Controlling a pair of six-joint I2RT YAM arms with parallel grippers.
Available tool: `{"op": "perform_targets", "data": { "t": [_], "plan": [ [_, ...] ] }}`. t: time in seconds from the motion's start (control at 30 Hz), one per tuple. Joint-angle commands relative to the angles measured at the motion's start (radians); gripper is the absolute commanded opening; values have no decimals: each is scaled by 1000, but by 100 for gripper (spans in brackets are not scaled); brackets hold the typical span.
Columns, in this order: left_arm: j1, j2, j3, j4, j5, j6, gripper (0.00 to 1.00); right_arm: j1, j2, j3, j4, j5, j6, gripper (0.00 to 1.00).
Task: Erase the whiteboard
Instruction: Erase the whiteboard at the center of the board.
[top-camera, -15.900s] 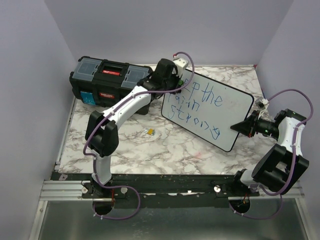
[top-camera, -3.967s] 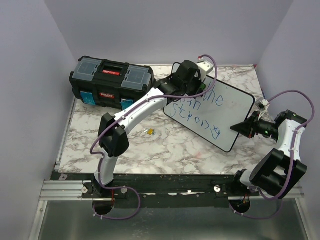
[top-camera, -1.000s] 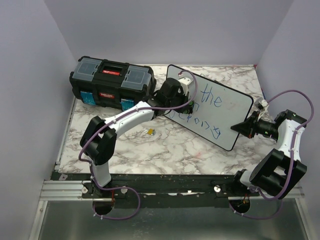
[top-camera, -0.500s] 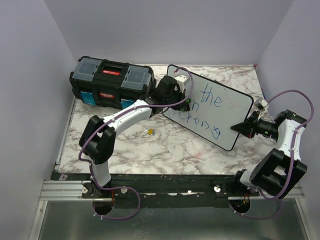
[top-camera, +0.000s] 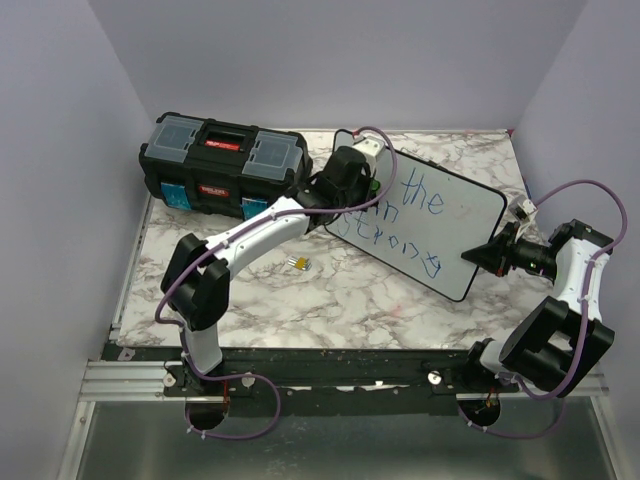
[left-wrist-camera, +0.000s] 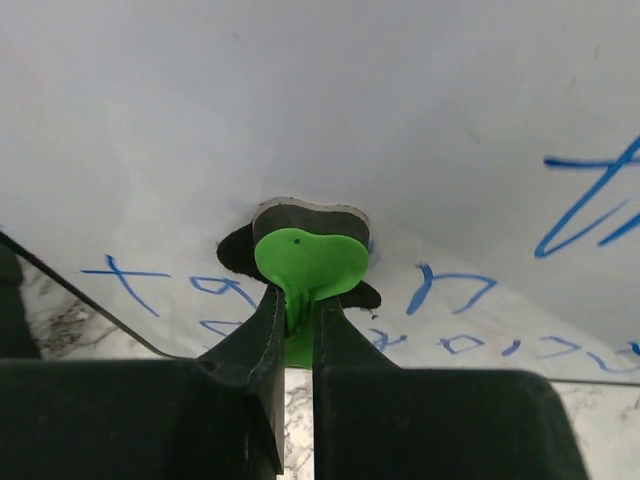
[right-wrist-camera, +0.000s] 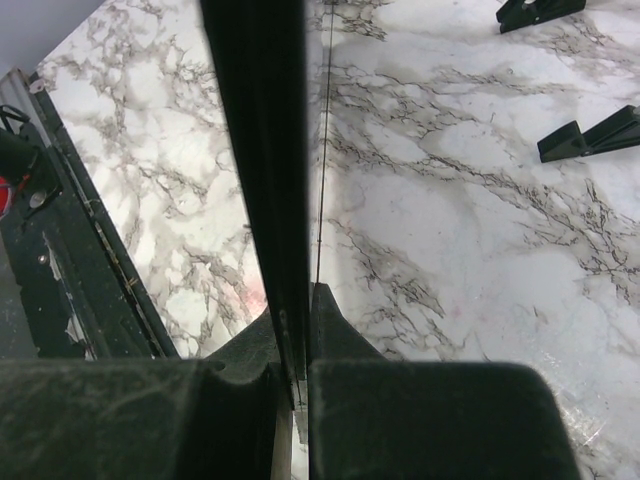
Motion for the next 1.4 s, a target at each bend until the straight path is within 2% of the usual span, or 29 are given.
{"op": "perform_targets", "data": {
  "t": [0.0,0.6,1.03,1.37],
  "plan": [
    [5,18,88,-4,-140,10,0,14,6,-10,-19,-42,-32,1],
    [-99,22,7,-29,-110,7,0,14,15,-7,-19,-42,-34,1],
    [4,16,9,-41,-116,16,0,14,14,-7,-19,-42,-34,1],
    [-92,23,25,-31,-70,-8,0,14,9,-9,-19,-42,-32,1]
  ]
}}
